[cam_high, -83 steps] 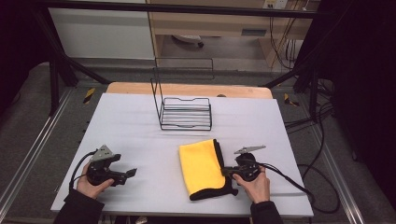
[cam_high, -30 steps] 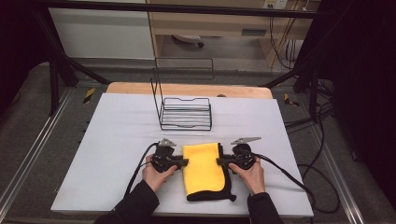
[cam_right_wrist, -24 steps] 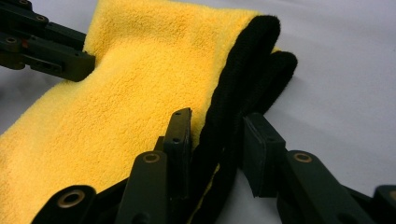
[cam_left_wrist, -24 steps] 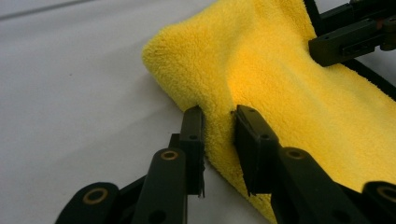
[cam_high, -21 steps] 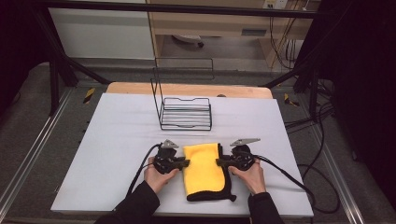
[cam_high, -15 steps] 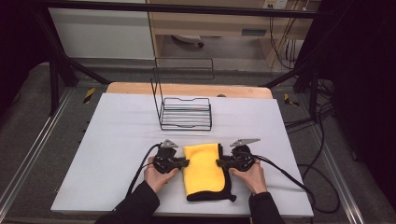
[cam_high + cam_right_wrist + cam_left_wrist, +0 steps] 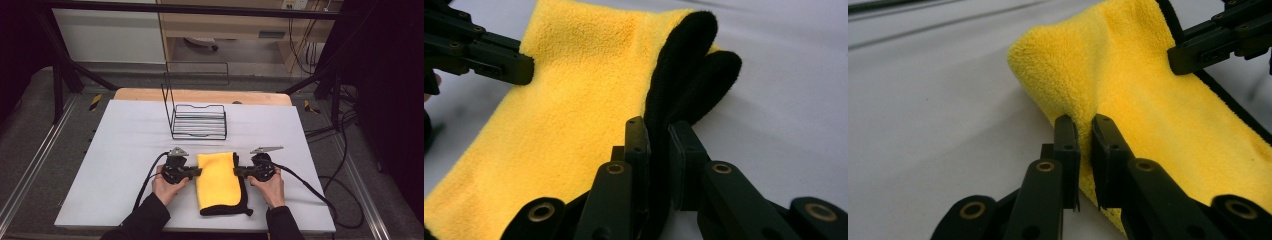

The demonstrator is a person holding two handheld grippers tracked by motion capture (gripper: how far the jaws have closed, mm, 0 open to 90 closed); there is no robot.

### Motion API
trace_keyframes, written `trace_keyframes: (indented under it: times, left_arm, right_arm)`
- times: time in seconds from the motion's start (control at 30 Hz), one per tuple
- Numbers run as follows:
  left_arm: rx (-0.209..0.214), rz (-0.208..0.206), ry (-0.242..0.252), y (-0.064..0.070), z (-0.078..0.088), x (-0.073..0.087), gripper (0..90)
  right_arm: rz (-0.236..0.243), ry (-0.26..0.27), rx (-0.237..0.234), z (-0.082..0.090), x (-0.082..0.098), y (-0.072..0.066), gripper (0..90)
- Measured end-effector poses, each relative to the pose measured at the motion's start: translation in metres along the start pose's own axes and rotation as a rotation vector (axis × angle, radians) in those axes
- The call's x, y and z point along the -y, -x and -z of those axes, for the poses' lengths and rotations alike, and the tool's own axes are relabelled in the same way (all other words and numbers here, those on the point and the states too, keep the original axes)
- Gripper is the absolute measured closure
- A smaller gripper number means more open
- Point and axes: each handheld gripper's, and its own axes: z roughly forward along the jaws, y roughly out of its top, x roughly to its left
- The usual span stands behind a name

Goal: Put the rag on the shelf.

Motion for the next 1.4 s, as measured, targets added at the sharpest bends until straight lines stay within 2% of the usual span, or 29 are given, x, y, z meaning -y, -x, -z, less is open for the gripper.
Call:
trace_keyframes:
  times: [0.23, 0.5, 0.77, 1.03, 1.4]
  left_arm:
    - [-0.003, -0.054, 0.053, 0.009, 0.016, -0.009, 81.9]
    - [-0.014, -0.102, 0.106, 0.014, 0.033, -0.018, 81.9]
    - [-0.026, -0.128, 0.172, 0.016, 0.05, -0.024, 81.9]
    - [-0.037, -0.164, 0.225, 0.023, 0.062, -0.03, 81.9]
    - [-0.048, -0.193, 0.266, 0.029, 0.075, -0.04, 82.0]
  right_arm:
    - [0.014, 0.071, -0.02, 0.016, -0.003, -0.009, 81.1]
    - [0.055, 0.156, -0.012, 0.029, -0.008, -0.024, 81.1]
    - [0.115, 0.251, 0.017, 0.038, -0.012, -0.04, 81.1]
    - [0.147, 0.339, 0.037, 0.048, -0.015, -0.051, 81.3]
    - [0.179, 0.4, 0.06, 0.056, -0.021, -0.063, 81.5]
